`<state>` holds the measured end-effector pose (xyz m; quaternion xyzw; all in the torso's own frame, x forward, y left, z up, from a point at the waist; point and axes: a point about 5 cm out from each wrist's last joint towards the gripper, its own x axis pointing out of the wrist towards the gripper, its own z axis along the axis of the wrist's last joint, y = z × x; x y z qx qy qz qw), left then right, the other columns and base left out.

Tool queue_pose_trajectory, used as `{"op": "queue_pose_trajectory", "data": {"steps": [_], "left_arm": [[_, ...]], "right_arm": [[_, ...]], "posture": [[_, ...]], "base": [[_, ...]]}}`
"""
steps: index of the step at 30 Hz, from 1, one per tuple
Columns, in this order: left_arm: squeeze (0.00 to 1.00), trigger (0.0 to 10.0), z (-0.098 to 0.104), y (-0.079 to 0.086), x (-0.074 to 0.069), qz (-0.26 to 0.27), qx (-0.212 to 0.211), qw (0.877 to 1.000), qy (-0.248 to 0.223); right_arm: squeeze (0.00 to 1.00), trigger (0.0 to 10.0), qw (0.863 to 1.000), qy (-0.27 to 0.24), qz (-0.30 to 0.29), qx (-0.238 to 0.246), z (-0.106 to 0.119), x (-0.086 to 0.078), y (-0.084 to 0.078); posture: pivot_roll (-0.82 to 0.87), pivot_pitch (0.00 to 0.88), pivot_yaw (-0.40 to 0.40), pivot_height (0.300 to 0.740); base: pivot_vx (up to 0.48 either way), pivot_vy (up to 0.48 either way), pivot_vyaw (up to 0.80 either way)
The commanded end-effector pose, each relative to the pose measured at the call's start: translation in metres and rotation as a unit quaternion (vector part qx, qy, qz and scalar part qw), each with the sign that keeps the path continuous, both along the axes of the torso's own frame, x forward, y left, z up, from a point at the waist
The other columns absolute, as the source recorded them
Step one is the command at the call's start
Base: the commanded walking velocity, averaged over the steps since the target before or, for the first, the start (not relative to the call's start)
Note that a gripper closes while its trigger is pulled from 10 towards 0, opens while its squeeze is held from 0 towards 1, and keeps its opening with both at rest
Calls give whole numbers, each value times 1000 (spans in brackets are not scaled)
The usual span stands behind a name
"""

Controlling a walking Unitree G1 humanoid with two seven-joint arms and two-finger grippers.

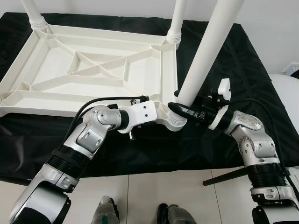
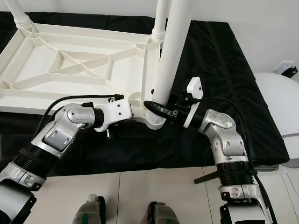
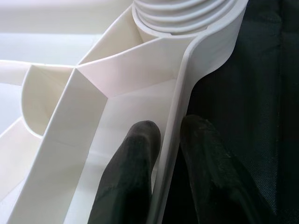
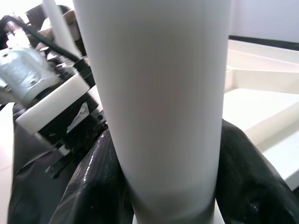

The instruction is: Building children table

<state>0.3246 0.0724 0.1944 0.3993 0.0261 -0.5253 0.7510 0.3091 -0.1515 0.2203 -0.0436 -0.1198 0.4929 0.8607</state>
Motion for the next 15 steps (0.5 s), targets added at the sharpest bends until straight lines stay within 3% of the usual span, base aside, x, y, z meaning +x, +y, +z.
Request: {"op": "queue_pose_trajectory", "data": {"steps": [1, 15], "left_arm": [[0, 10000, -5, -6, -3, -8, 2, 1000, -4], [0, 10000, -5, -6, -3, -8, 1, 1000, -4]], "right_arm": [[0, 10000, 999, 5, -22, 26, 1, -3, 1], [0, 10000, 991, 0, -115, 70, -2, -14, 15]], "posture": [[58, 195, -37, 740], [61, 191, -38, 740]], "base": [[0, 0, 0], [0, 0, 0]]}}
